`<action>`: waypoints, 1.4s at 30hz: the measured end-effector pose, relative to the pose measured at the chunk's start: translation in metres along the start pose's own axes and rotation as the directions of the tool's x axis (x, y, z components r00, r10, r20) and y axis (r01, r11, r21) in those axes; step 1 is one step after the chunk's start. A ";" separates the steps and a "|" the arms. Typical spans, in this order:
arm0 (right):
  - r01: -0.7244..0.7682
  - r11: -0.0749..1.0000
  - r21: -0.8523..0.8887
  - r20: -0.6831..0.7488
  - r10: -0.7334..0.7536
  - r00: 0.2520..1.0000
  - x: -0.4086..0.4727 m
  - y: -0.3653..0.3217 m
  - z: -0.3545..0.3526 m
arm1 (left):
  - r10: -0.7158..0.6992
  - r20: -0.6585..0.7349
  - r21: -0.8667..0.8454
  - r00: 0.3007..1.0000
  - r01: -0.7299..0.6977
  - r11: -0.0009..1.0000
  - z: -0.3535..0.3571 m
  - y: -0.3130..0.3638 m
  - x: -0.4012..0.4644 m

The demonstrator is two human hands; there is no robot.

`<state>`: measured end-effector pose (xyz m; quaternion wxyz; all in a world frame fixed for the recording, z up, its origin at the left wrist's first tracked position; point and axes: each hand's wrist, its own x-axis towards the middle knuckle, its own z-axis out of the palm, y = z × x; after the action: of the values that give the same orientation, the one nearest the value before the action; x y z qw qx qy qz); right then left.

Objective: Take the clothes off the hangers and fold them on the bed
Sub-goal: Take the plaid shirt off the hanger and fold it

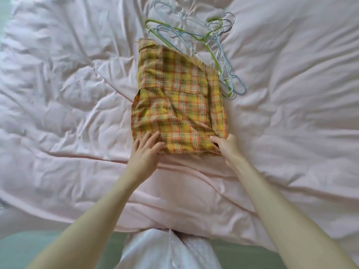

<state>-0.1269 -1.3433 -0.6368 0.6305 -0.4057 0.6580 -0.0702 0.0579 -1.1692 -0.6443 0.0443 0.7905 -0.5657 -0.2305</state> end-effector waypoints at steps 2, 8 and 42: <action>-0.025 0.999 -0.021 -0.017 0.025 1.000 -0.002 0.005 -0.005 | 0.036 -0.009 0.026 0.999 -0.036 0.999 0.002 0.003 0.004; 0.003 0.917 -0.399 -0.301 -0.134 0.944 0.001 0.015 0.002 | 0.095 0.044 -0.088 0.994 -0.091 0.992 0.002 -0.002 0.008; 0.153 0.988 -0.001 0.007 -0.153 0.988 0.095 -0.081 0.035 | 0.132 -0.100 0.056 0.986 -0.127 0.990 0.022 0.010 0.025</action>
<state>-0.0481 -1.4410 -0.6679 0.6252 -0.4559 0.6226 -0.1165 0.0467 -1.1917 -0.6690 0.0688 0.7638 -0.6184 -0.1717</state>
